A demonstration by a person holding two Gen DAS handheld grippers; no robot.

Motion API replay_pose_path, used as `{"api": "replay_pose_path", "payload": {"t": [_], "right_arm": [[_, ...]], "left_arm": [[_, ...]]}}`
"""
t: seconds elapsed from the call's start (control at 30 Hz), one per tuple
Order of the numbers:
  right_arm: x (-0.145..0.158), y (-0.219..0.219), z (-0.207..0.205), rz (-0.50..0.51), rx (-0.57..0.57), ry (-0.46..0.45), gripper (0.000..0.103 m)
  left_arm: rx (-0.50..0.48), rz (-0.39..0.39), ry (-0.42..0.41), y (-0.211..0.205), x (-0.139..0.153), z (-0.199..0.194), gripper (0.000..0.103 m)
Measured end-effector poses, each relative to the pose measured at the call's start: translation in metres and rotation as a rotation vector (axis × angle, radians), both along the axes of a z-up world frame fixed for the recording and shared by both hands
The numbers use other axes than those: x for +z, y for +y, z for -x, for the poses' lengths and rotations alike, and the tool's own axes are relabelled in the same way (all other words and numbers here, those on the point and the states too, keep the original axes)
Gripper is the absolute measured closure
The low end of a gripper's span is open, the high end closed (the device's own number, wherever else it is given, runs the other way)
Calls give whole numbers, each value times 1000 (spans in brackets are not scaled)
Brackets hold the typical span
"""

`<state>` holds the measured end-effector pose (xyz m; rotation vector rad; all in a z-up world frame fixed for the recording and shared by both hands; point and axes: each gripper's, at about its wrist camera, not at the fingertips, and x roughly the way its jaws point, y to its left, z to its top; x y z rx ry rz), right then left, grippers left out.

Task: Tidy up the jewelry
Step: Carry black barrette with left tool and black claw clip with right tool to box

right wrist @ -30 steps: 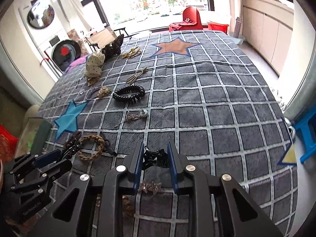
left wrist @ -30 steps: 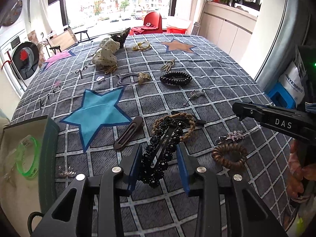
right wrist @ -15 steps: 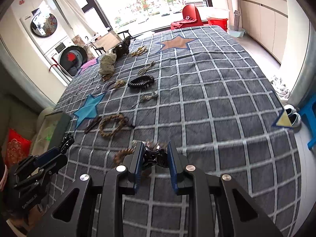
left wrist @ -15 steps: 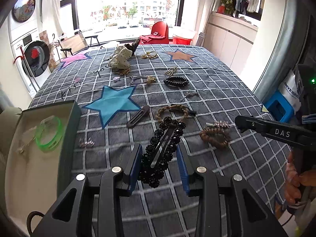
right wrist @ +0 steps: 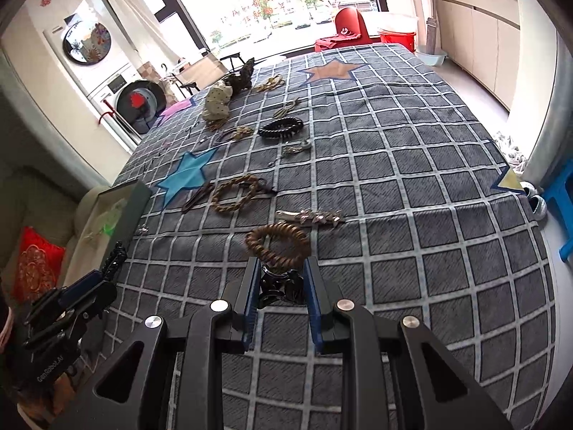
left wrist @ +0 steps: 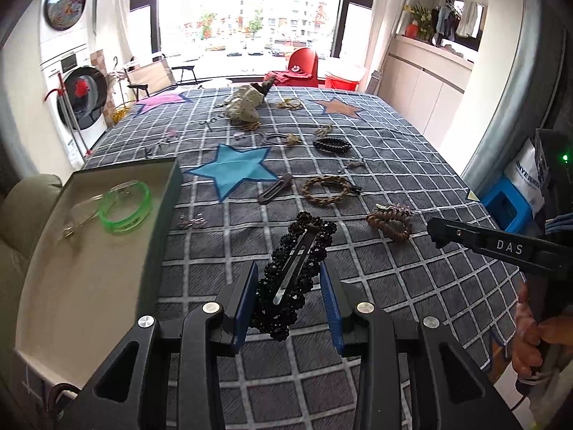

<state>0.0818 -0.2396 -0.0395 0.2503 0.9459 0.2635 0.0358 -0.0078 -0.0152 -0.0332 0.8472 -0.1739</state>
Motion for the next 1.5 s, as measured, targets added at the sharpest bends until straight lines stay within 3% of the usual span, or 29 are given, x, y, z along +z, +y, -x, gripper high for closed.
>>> {"api": "replay_pose_path", "payload": {"t": [0.63,1.13,1.5], "right_arm": [[26,66,13,56,96,-32,76],[46,171,-10,79,289,-54,76],[42,254,-43,87,425,-39,76]], "left_arm": [[108,55,-43,71,8,27,65],[299,51,-62,164,2,27,65],[405,41,-14,213,-20,6,65]]}}
